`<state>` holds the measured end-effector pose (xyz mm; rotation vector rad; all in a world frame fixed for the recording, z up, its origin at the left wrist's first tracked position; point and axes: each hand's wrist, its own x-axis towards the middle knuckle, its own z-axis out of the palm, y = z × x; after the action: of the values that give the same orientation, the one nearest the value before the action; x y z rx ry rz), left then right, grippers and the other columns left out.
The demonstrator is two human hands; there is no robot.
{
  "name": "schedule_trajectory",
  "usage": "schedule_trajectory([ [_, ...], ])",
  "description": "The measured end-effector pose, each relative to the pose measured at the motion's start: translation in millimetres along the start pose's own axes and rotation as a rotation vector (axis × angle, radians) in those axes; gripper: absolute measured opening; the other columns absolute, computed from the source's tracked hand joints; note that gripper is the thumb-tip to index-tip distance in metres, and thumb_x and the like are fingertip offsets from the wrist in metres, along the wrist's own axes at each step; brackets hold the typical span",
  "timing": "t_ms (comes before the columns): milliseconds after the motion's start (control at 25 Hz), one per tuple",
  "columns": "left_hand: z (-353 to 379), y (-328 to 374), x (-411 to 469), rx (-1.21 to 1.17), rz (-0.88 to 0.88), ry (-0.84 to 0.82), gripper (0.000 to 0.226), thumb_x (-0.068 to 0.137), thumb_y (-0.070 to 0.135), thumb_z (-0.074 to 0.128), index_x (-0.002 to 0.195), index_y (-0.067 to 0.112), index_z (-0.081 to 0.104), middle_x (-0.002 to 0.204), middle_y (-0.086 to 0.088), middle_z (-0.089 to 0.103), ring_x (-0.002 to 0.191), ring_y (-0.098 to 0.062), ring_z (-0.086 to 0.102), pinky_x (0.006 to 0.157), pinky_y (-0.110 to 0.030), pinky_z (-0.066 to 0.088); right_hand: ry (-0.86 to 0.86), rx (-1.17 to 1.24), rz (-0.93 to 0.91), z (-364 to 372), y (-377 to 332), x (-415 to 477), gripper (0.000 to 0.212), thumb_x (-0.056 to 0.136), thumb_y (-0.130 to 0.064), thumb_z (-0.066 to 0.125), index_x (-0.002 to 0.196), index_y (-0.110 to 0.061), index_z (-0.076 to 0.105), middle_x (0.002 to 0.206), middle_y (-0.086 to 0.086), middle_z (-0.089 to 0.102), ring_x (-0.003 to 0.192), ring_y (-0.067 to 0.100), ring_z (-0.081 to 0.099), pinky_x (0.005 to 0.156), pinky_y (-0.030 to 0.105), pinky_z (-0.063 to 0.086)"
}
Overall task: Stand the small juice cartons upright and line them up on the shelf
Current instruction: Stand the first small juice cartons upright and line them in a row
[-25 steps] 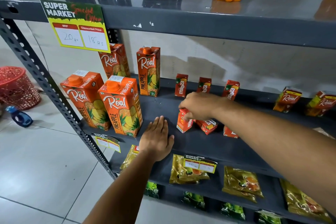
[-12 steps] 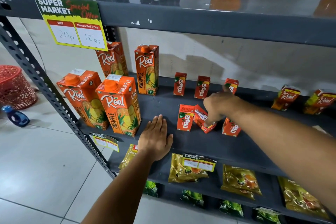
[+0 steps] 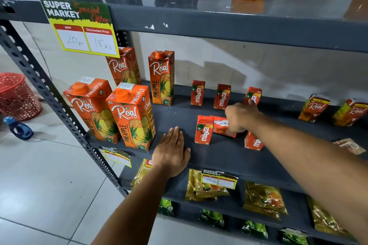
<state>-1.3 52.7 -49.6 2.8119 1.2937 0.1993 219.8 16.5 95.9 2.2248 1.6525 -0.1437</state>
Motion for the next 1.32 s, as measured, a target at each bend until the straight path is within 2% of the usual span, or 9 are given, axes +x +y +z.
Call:
schedule_trajectory([
  [80,-0.2,-0.3,0.6,0.004,0.003,0.0,0.073,0.093,0.051,0.011,0.15,0.005,0.012,0.161,-0.013,0.009,0.148,-0.025,0.005,0.118,-0.036,0.003,0.092,0.014,-0.093,-16.2,12.3,0.4,0.05,0.07,-0.033,0.082,0.108,-0.009,0.061,0.09,0.005,0.057,0.074,0.021,0.054,0.07,0.034,0.046],
  [160,-0.2,-0.2,0.0,0.013,0.004,0.002,0.073,0.093,0.051,0.011,0.15,0.005,0.012,0.161,-0.013,0.01,0.148,-0.025,0.006,0.118,-0.036,0.004,0.108,0.007,-0.244,-24.3,23.2,-0.5,0.04,0.078,-0.025,0.075,0.113,-0.014,0.059,0.106,0.009,0.058,0.087,0.024,0.055,0.07,0.036,0.048],
  [280,-0.5,-0.5,0.4,0.01,0.003,-0.001,0.071,0.095,0.051,0.014,0.15,0.005,0.011,0.161,-0.013,0.008,0.148,-0.025,0.005,0.118,-0.036,0.003,0.08,0.172,-0.296,-23.7,28.0,-9.7,0.016,0.082,-0.041,0.06,0.089,-0.028,0.054,0.086,0.005,0.059,0.073,0.019,0.052,0.057,0.035,0.038],
  [440,-1.4,-0.1,-0.3,0.009,0.005,-0.006,0.07,0.096,0.05,0.016,0.15,0.005,0.01,0.161,-0.012,0.008,0.148,-0.024,0.004,0.118,-0.036,0.002,0.134,-0.056,-0.545,-17.8,31.1,-15.4,0.038,0.08,-0.057,0.039,0.099,-0.029,0.056,0.097,0.004,0.061,0.085,0.023,0.057,0.071,0.043,0.046],
  [680,-1.5,0.5,-0.1,0.012,0.001,-0.005,0.071,0.096,0.05,0.016,0.15,0.005,0.009,0.161,-0.012,0.007,0.148,-0.024,0.004,0.117,-0.035,0.001,0.117,-0.099,-0.574,-13.0,34.1,-21.3,0.05,0.081,-0.004,0.065,0.125,-0.026,0.055,0.122,-0.004,0.05,0.099,0.014,0.048,0.077,0.035,0.049],
  [960,-3.2,0.9,-1.3,0.008,-0.002,-0.012,0.07,0.097,0.05,0.017,0.15,0.006,0.008,0.161,-0.012,0.006,0.148,-0.024,0.002,0.118,-0.035,0.001,0.144,-0.07,-0.649,-5.6,34.7,-21.7,0.03,0.087,-0.013,0.056,0.115,-0.024,0.058,0.116,0.001,0.058,0.098,0.025,0.056,0.077,0.042,0.051],
  [1120,-3.3,1.1,-0.6,0.001,-0.004,-0.021,0.07,0.097,0.05,0.016,0.15,0.006,0.005,0.162,-0.011,0.004,0.148,-0.023,0.0,0.118,-0.035,-0.001,0.163,-0.129,-0.681,-6.7,37.8,-24.4,0.05,0.081,0.001,0.062,0.121,-0.027,0.053,0.121,-0.003,0.059,0.105,0.02,0.057,0.077,0.038,0.053],
  [1200,-3.4,1.0,-0.8,-0.002,-0.004,-0.018,0.069,0.097,0.05,0.017,0.15,0.006,0.005,0.162,-0.011,0.004,0.148,-0.023,0.0,0.118,-0.035,0.0,0.182,-0.079,-0.607,-5.8,39.2,-21.4,0.045,0.086,-0.019,0.067,0.127,-0.024,0.049,0.11,-0.001,0.064,0.098,0.02,0.062,0.072,0.037,0.053],
  [1320,-3.7,0.9,-1.6,0.001,-0.001,-0.021,0.069,0.097,0.05,0.016,0.15,0.006,0.005,0.162,-0.011,0.003,0.148,-0.023,0.0,0.118,-0.035,-0.001,0.179,-0.03,-0.446,-6.1,40.2,-16.6,0.069,0.087,-0.054,0.059,0.143,-0.021,0.036,0.104,0.0,0.065,0.089,0.017,0.063,0.069,0.035,0.052],
])
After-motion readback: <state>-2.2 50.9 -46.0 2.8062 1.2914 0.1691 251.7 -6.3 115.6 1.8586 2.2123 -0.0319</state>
